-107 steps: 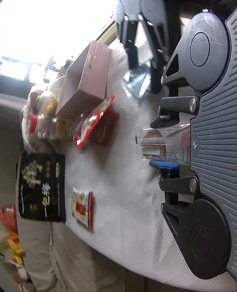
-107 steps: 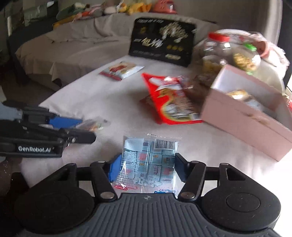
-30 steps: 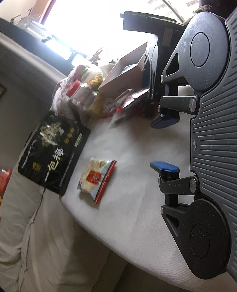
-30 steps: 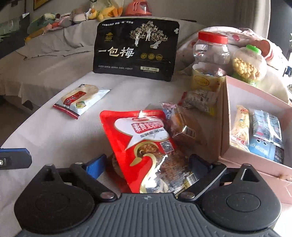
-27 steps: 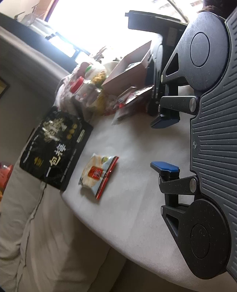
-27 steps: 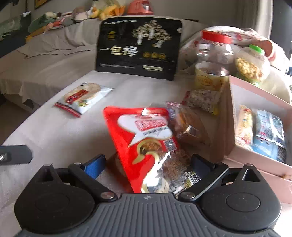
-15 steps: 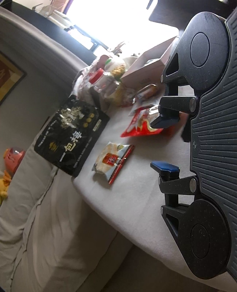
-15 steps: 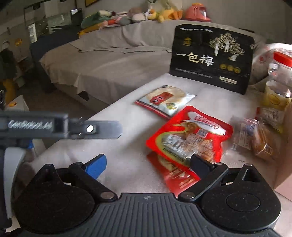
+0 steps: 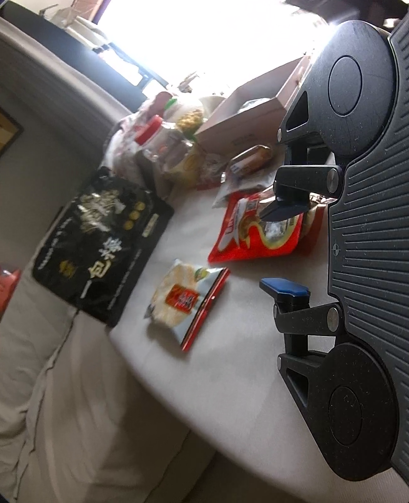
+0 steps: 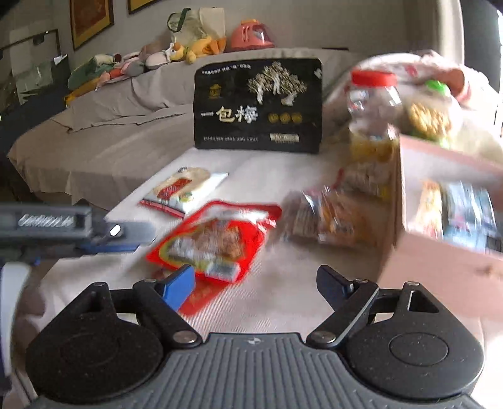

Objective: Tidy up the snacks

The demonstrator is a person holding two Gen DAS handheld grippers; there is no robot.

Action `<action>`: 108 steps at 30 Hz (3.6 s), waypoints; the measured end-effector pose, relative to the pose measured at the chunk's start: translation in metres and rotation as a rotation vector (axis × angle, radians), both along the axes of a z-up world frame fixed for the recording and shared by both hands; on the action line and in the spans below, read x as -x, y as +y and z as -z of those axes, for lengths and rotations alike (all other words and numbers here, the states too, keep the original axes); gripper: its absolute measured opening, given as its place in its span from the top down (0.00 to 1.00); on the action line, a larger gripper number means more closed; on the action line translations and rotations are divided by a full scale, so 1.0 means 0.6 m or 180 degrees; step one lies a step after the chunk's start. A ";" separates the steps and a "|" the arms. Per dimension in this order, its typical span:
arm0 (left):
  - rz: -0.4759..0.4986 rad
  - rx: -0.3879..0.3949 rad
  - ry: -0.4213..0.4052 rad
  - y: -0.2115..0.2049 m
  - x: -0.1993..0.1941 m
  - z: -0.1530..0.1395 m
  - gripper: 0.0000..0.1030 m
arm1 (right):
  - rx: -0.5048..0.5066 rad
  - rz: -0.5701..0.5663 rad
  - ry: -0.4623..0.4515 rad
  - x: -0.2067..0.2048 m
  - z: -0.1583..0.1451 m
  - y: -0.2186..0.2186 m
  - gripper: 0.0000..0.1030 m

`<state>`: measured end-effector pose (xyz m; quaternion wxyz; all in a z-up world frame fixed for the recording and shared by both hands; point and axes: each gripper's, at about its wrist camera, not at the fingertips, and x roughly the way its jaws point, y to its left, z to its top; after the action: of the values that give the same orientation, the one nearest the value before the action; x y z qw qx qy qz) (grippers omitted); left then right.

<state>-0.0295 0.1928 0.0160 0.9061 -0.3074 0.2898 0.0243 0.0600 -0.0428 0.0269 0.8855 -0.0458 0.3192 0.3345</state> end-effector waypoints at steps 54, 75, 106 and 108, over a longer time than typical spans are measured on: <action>0.0927 -0.1816 0.0206 -0.179 -0.036 -0.012 0.42 | -0.0042 0.0558 0.0077 -0.016 0.035 -0.149 0.12; 0.0680 -0.1595 0.0268 -0.133 -0.061 0.012 0.23 | 0.0226 0.0443 -0.0012 -0.005 0.041 -0.122 0.09; 0.0063 -0.0640 -0.0218 -0.011 0.064 0.024 0.25 | 0.0713 -0.0013 0.0108 -0.196 -0.017 0.129 0.09; 0.0060 -0.0591 -0.0220 -0.007 0.064 0.025 0.25 | 0.0697 0.0009 0.0218 -0.197 -0.012 0.124 0.09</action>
<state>-0.0680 0.1885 0.0011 0.9403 -0.2200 0.2576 0.0320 0.1782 0.0316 0.0339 0.8643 -0.1303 0.3839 0.2978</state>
